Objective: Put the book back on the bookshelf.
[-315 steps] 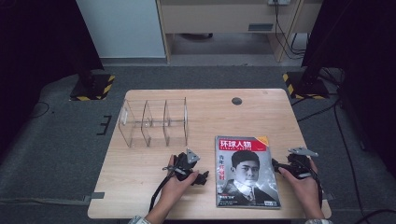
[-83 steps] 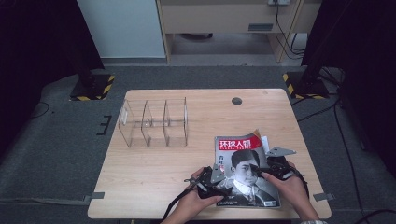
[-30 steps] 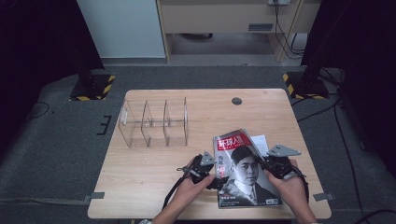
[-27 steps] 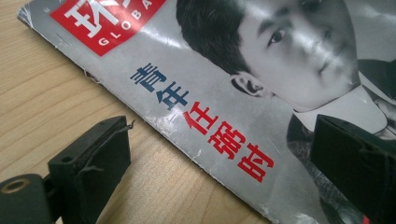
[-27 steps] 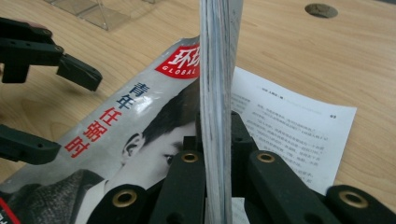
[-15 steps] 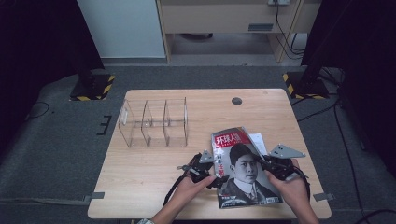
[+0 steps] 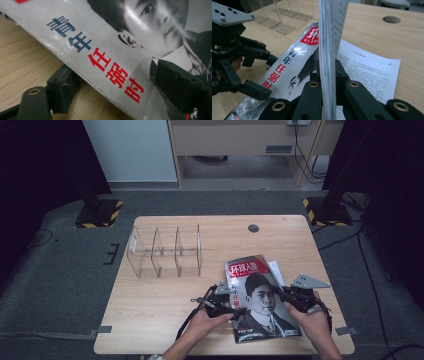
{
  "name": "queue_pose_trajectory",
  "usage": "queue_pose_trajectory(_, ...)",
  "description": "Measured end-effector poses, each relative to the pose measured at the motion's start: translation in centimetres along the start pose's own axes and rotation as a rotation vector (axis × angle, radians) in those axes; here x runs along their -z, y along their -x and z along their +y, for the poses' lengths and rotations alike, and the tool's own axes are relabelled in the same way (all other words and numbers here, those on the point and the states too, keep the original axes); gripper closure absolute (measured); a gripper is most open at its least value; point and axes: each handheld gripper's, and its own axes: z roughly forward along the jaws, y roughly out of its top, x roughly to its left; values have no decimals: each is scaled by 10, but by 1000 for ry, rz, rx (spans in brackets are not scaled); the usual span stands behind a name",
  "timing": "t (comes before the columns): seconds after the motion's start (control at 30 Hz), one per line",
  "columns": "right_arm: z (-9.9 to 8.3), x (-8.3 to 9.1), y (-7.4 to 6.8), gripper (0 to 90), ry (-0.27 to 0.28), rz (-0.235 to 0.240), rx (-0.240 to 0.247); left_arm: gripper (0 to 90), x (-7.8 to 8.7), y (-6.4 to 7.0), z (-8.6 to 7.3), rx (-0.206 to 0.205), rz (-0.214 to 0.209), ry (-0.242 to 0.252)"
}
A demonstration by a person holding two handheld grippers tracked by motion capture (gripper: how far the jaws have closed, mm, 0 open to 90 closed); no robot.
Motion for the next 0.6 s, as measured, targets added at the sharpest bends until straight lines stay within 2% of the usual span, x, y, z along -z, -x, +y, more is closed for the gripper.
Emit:
queue_pose_trajectory(0.03,-4,-5,5,877,-28,-6,-21,266,0,0,0,-3,4,1)
queue_pose_trajectory(0.07,-4,-5,5,877,-28,-6,-21,273,0,0,0,-3,4,1)
queue_pose_trajectory(0.1,-9,-11,10,877,-61,-14,-34,282,-1,1,0,-5,9,5)
queue_pose_trajectory(0.27,-19,-23,17,876,-152,-42,-46,331,-3,1,0,-12,22,13)
queue_pose_trajectory(0.37,-20,-23,20,876,-149,-31,-60,357,-2,-1,0,-11,23,11)
queue_pose_trajectory(0.6,-22,-24,17,875,-155,5,-70,367,0,-2,0,-5,14,7)
